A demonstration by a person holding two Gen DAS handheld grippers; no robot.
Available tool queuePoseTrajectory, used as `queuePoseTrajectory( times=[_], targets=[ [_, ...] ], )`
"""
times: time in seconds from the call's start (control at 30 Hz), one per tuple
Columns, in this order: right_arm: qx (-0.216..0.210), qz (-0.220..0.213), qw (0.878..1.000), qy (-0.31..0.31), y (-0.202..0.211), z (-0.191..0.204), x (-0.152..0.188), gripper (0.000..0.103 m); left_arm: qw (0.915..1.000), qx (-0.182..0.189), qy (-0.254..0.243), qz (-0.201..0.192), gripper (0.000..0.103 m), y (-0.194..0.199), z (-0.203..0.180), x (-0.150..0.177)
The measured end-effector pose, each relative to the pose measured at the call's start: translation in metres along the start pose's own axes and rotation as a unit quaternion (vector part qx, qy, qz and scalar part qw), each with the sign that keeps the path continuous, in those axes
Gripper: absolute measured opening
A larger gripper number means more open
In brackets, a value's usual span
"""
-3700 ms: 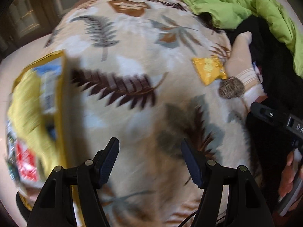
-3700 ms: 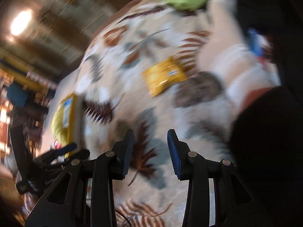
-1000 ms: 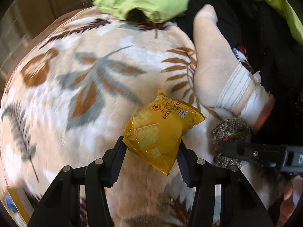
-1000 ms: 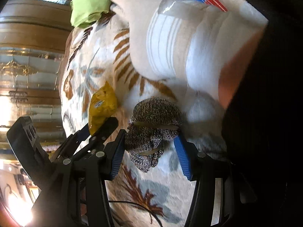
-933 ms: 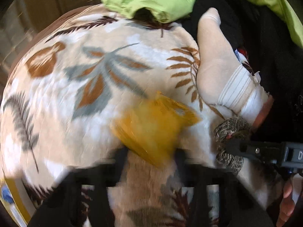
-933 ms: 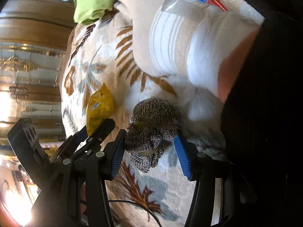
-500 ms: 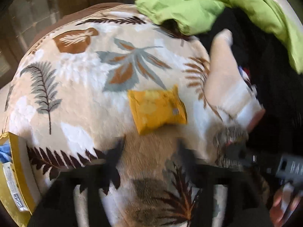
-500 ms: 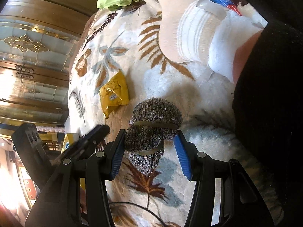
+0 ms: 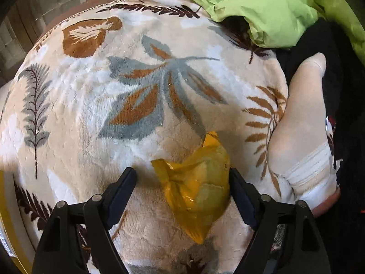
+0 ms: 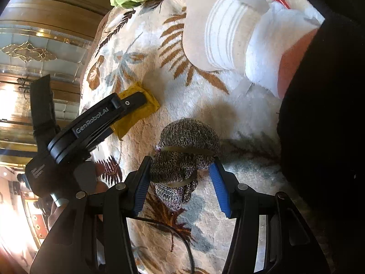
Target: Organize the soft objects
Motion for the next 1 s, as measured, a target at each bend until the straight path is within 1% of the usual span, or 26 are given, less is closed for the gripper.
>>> queuePoseTrajectory(
  times=[0.03,0.07,0.1,0.13,0.2,0.3,0.33,0.37,0.47,0.57,0.73,0.87,1.0],
  targets=[
    [0.001,-0.002,1.000,0.003,0.001,0.001,-0.002,0.051,1.0000,0.004,-0.003,-0.003,0.062,0.003,-0.001,0.002],
    [0.003,-0.005,1.000,0.006,0.001,0.001,-0.002,0.051,0.9999,0.015,-0.006,-0.003,0.053,0.006,-0.002,0.003],
    [0.004,-0.006,1.000,0.006,0.002,0.000,-0.003,0.051,0.9998,0.019,-0.007,-0.001,0.048,0.009,-0.002,0.006],
    [0.002,-0.007,1.000,0.003,0.002,0.000,-0.003,0.051,0.9999,0.013,-0.007,-0.001,0.047,0.012,0.001,0.009],
    [-0.001,-0.005,1.000,0.003,0.003,0.001,-0.002,0.051,0.9998,0.022,0.000,0.000,0.043,0.017,0.007,0.018],
    [-0.004,-0.006,1.000,0.011,0.005,0.007,0.001,0.051,0.9986,0.045,0.025,0.005,0.042,0.028,0.023,0.035],
    [-0.006,-0.006,1.000,0.017,0.006,0.012,0.002,0.051,0.9983,0.049,0.031,0.003,0.042,0.032,0.031,0.042],
    [-0.006,-0.005,1.000,0.021,0.006,0.014,0.003,0.051,0.9984,0.046,0.033,0.002,0.042,0.037,0.037,0.048],
    [-0.012,0.005,0.999,0.043,0.002,0.029,0.010,0.051,0.9990,0.022,0.037,-0.014,0.042,0.057,0.061,0.068],
    [-0.015,0.019,0.997,0.070,-0.006,0.047,0.022,0.051,0.9988,-0.013,0.035,-0.033,0.042,0.081,0.083,0.089],
    [-0.023,0.048,0.993,0.110,-0.027,0.076,0.049,0.051,0.9950,-0.062,0.062,-0.047,0.042,0.105,0.128,0.119],
    [-0.021,0.070,0.986,0.153,-0.040,0.099,0.077,0.051,0.9922,-0.079,0.080,-0.053,0.043,0.121,0.156,0.142],
    [-0.031,0.096,0.976,0.191,-0.055,0.128,0.100,0.051,0.9884,-0.091,0.107,-0.057,0.043,0.140,0.186,0.164]
  ],
)
Point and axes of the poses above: each gripper's, at about its wrist camera, not at the fingertips, and y roughly against the way its jaws point, z to its left, x to its underside, the point moved 10 cm from there along -y, roughly the way its jaws point, and after that the axes turned 9 degrees about -x, right-handed, at the moved point
